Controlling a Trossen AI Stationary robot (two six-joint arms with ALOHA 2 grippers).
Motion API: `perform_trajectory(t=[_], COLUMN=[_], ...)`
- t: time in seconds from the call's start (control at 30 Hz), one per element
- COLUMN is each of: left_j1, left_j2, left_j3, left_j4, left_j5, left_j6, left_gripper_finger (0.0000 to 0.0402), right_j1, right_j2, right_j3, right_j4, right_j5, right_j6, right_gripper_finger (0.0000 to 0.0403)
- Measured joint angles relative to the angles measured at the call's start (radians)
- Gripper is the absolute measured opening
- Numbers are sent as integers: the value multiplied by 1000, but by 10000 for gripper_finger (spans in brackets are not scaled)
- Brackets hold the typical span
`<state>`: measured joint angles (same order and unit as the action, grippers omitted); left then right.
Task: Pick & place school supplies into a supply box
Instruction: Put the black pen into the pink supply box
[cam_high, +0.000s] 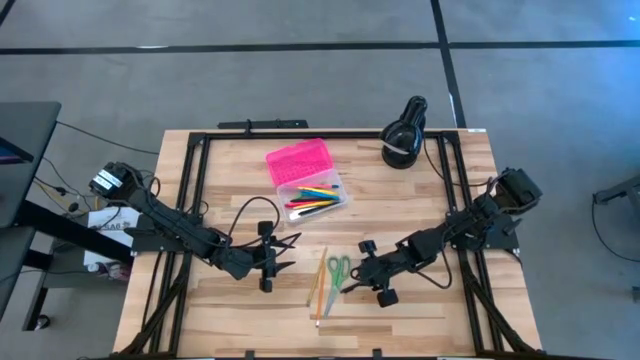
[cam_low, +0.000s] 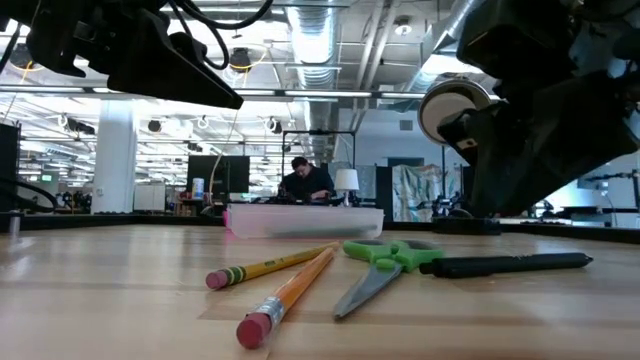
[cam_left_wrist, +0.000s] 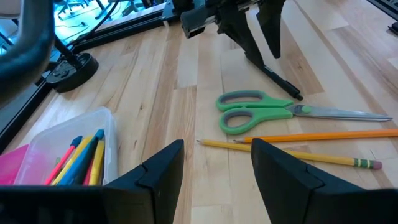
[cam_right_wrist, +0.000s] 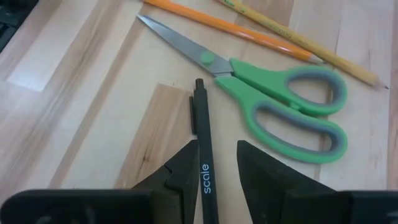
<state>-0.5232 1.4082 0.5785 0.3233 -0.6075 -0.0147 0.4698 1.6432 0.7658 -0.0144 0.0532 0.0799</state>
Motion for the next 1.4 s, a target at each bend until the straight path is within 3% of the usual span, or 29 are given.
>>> perform_trajectory(t=[0.37, 0.67, 1.17, 1.4], left_j1=[0, 0, 0, 0], left_j2=[0, 0, 0, 0], left_j3=[0, 0, 0, 0], left_j4=[-3, -4, -4, -3], left_j5=[1, 2, 3, 3], left_j6=[0, 0, 0, 0], left_gripper_finger=[183, 183, 183, 183], right_j1=[1, -7, -7, -8], right_j2=[106, 101, 100, 100], right_j3=[1, 5, 4, 29], right_j4=[20, -40, -67, -178], right_j5=[-23, -19, -3, -14], right_j6=[3, 76, 73, 124], right_gripper_finger=[102, 100, 12, 24])
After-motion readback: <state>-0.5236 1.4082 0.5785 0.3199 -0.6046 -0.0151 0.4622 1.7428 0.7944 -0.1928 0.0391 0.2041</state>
